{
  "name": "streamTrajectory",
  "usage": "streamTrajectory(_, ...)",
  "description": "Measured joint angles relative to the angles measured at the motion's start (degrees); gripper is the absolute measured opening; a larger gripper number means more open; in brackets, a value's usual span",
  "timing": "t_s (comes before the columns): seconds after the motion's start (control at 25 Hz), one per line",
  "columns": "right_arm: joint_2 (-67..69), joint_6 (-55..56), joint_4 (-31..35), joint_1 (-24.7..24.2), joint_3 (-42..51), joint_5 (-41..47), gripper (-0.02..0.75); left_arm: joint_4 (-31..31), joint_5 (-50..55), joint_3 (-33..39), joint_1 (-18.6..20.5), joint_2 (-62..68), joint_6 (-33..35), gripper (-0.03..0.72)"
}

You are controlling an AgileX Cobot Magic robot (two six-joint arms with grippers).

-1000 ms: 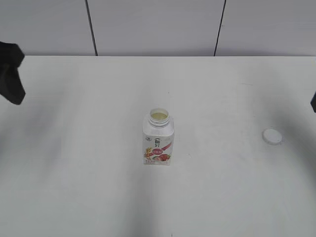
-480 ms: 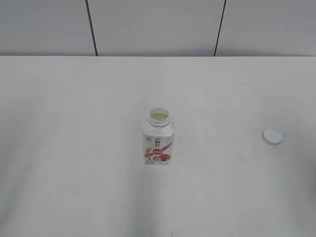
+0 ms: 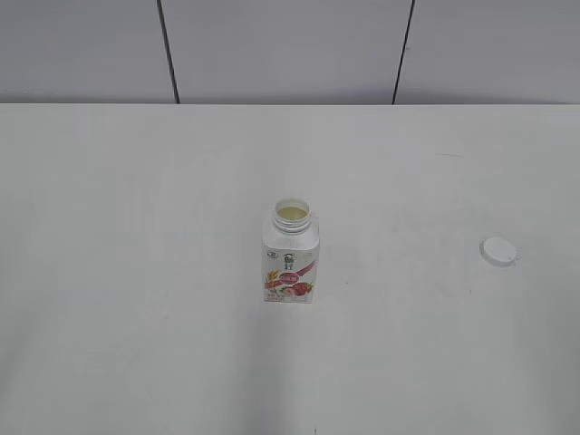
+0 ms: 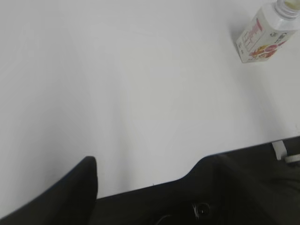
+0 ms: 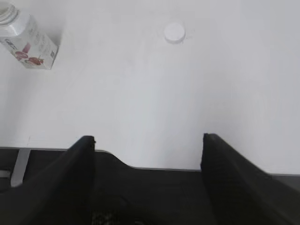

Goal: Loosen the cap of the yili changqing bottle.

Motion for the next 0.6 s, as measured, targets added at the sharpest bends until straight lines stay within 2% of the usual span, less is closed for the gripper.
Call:
streamTrajectory(0.24,-11.4,-0.1,-0.1,0.0,2.6,0.5,0.554,-2.2,0.4,1.3,0.0,-13.0,4.7,0.469)
streamTrajectory(0.6,-11.7,-3.3,1.1,0.0,2.6,0.4,0.554,-3.4,-3.2,4.8,0.0,-13.9,6.4,0.468)
